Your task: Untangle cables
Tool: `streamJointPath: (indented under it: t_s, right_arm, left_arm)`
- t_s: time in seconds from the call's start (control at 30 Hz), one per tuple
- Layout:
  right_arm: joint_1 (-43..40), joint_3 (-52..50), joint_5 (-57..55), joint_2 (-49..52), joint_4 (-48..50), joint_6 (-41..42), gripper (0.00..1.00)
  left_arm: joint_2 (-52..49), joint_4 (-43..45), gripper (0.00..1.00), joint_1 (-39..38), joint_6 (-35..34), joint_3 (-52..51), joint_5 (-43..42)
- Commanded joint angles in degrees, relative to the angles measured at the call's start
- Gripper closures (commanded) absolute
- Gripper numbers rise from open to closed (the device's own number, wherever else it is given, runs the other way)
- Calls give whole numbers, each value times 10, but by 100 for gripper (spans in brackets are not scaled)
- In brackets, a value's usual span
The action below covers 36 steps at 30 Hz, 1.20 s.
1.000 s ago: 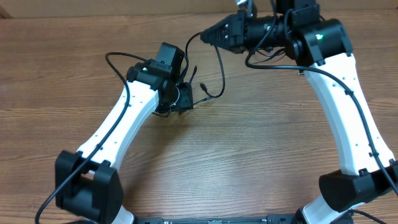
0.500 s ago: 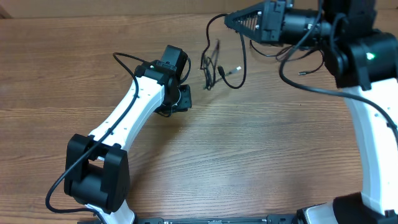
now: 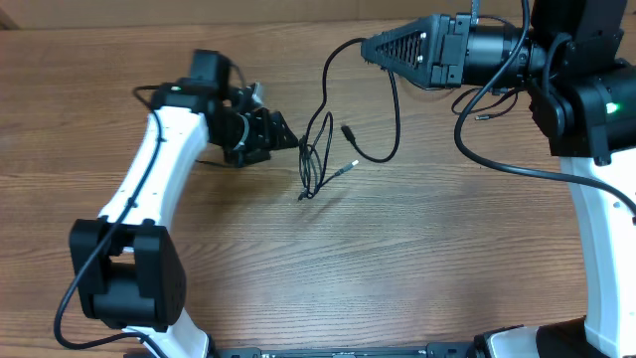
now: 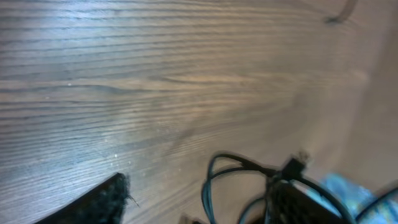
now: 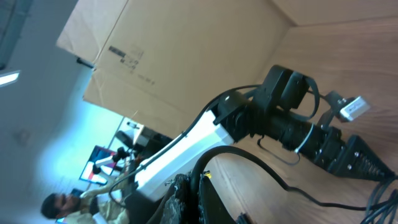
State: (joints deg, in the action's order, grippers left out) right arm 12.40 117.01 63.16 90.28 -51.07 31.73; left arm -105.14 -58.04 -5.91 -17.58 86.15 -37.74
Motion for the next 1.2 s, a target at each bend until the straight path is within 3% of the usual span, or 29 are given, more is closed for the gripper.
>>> streamJointPath:
  t_s: [0.0,0.3,0.57,1.0,1.03,1.1,1.17]
  right_arm:
    - [-3,19,37,-11,2,0,96]
    - [-3,19,47,-11,5,16,96]
    - [3,19,85,-11,29,53,96]
    - [7,19,128,-12,96,150,96]
    - [7,19,129,-12,96,150,96]
    - [7,19,134,-12,96,150,96]
    - [7,19,143,-12,96,150,96]
  left_arm:
    - [7,-14,17,3,101,11,-125]
    - [7,-45,15,-21,199,11,-130]
    - [7,11,18,-28,155,11,-127]
    - [6,74,9,-70,142,11,-129]
    - [6,78,10,-77,142,11,-128]
    - [6,86,24,-86,141,11,-110]
    - [6,93,47,-89,108,11,-56]
